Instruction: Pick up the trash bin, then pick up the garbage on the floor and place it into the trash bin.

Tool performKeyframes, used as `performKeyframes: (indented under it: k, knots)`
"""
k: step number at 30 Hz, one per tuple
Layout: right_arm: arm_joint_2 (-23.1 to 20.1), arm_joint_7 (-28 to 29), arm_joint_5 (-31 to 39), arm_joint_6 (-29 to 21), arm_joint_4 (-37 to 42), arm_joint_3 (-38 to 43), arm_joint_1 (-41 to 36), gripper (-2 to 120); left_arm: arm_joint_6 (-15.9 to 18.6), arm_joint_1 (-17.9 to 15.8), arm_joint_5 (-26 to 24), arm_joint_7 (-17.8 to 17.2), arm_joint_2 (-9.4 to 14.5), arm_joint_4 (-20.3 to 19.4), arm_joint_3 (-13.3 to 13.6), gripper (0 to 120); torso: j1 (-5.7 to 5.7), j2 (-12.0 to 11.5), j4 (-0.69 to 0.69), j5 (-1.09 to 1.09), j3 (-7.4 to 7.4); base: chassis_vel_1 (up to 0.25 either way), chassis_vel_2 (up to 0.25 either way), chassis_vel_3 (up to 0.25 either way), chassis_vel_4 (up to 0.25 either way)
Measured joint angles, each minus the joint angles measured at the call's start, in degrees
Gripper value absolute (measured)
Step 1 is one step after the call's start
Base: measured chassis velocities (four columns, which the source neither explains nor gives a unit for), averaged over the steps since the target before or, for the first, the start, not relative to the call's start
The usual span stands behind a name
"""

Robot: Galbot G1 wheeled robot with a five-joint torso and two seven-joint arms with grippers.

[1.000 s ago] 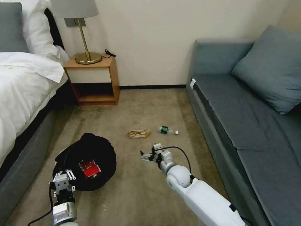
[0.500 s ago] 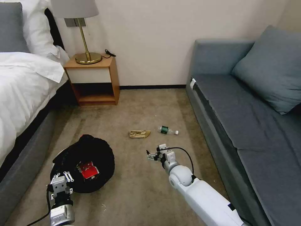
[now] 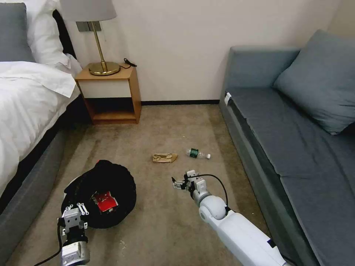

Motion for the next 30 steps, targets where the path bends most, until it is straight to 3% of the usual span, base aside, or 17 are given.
performKeyframes:
  k: [30]
  knots:
    - [0.3, -0.4, -0.8, 1.4, -1.1, 0.5, -0.4, 100, -0.4, -0.5, 0.3, 0.1, -0.3, 1.3, 0.9, 4, 0.0, 0.0, 0.0, 0.0, 0.0, -0.098, 0.101, 0.102, -0.101]
